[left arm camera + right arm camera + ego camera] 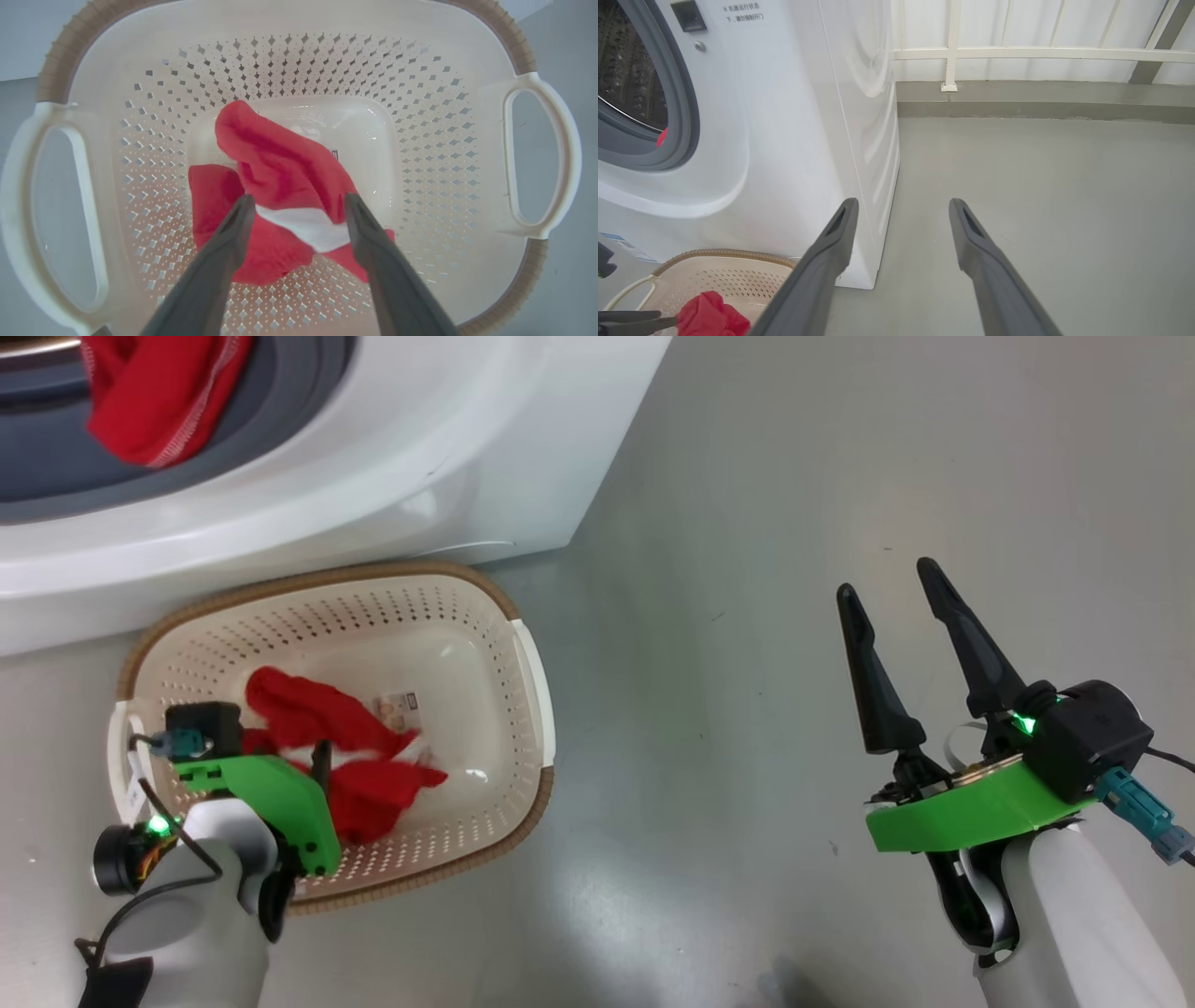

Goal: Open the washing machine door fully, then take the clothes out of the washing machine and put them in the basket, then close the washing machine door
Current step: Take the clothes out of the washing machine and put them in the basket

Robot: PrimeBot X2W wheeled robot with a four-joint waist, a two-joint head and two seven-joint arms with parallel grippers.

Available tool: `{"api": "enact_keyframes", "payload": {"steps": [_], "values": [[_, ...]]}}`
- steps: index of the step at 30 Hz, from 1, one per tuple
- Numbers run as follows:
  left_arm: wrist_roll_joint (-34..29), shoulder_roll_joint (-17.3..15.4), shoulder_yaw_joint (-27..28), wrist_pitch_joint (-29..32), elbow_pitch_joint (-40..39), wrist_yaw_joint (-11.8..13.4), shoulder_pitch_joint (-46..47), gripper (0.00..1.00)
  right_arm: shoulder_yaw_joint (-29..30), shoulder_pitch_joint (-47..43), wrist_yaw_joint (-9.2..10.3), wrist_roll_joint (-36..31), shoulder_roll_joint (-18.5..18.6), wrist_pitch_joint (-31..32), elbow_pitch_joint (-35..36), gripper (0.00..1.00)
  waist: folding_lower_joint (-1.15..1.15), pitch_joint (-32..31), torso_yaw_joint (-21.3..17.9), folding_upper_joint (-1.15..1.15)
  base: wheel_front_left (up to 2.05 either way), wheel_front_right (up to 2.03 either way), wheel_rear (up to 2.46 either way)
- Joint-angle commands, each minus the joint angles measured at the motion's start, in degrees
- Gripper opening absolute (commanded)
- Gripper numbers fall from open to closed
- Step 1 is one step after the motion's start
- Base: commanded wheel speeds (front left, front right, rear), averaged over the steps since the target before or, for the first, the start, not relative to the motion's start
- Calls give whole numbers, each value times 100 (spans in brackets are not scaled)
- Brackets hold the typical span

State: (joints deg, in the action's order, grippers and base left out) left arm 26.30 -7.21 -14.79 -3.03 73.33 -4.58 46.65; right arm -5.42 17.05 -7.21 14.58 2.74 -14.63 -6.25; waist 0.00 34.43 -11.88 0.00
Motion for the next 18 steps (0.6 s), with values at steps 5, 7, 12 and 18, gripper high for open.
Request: {"api": "enact_keyframes", "payload": {"steps": [5, 7, 12, 18], "values": [[123, -29, 118, -482, -87, -85, 15, 100, -20, -21, -28, -55, 14, -37, 52, 100, 0, -221, 174, 0, 0, 0, 0], [93, 1, 82, -785, -180, -96, 6, 100, 1, -29, -28, -85, 14, -37, 35, 100, 0, -307, 241, 0, 0, 0, 0], [156, 105, 123, -1131, -502, -144, -117, 100, 46, -57, -28, -186, 14, -37, -42, 100, 0, -565, 428, 0, 0, 0, 0], [126, 133, 404, -1194, -1688, -87, -565, 100, 160, -110, -28, -326, 14, -37, -108, 100, 0, -899, 657, 0, 0, 0, 0]]}}
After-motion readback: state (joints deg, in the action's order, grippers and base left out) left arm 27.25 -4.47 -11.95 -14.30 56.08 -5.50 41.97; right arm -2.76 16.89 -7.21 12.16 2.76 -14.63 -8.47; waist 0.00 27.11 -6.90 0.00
